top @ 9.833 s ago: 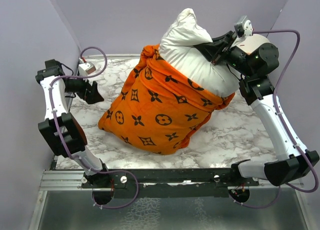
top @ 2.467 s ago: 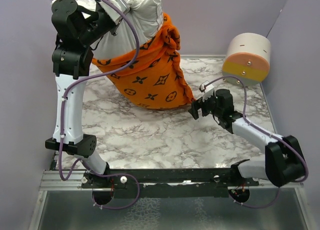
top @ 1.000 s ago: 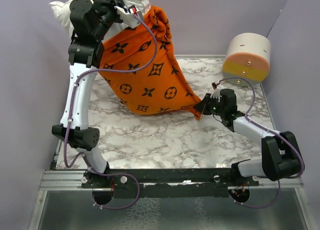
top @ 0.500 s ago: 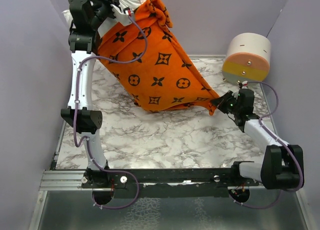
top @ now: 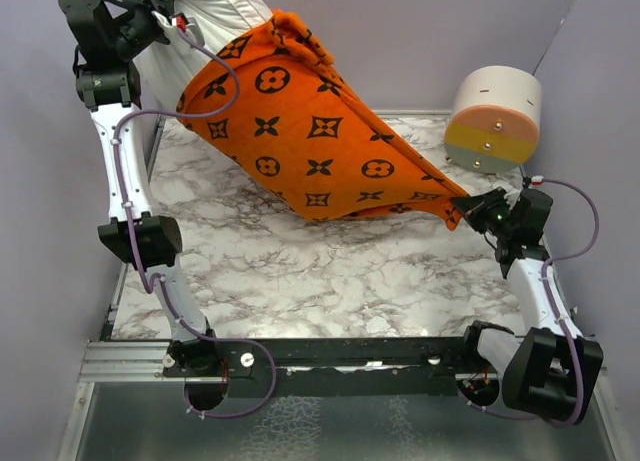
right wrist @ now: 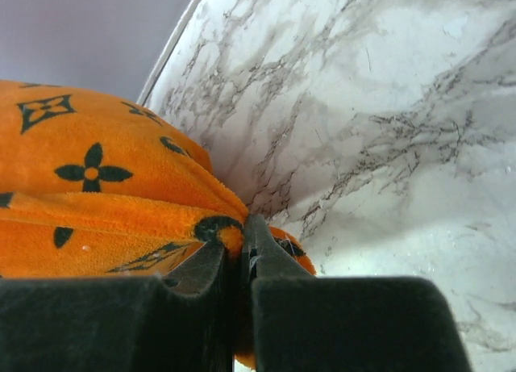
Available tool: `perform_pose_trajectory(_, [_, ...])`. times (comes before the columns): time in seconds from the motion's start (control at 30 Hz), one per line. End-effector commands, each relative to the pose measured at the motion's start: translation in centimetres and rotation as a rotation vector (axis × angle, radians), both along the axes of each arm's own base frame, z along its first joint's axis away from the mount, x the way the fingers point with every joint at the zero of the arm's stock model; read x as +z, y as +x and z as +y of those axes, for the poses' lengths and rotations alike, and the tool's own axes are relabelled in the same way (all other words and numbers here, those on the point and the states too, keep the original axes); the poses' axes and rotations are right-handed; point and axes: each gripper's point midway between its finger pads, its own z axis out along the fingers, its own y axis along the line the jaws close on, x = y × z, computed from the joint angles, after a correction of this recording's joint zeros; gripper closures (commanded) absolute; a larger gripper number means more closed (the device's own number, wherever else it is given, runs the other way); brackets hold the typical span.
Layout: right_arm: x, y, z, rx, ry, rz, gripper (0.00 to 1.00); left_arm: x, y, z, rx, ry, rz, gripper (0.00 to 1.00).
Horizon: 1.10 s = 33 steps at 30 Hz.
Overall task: Remove the pillowcase from the pillow
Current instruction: Remove the pillow from the pillowcase.
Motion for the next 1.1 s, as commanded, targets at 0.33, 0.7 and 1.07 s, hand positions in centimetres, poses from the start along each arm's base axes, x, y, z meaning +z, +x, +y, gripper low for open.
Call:
perform_pose_trajectory(0.33, [-10.2,-8.0,-11.4,-0.641,0.051,0.526,0.99,20.5,-18.7,18.0,0.702,0.169,-0.896,1.00])
perform_pose_trajectory(0.7, [-6.1,-3.2,-7.7,-0.344,-0.027,0.256,0.58,5.0,-17.8,-4.2,-0.162,-0.467,0.174,0.32])
perform_pose_trajectory(1.07, [2.7,-1.8,-9.4,-0.386,-0.229,0.177,0.11,-17.3,-8.3,-15.0,0.021,-0.830,0.984,0.01])
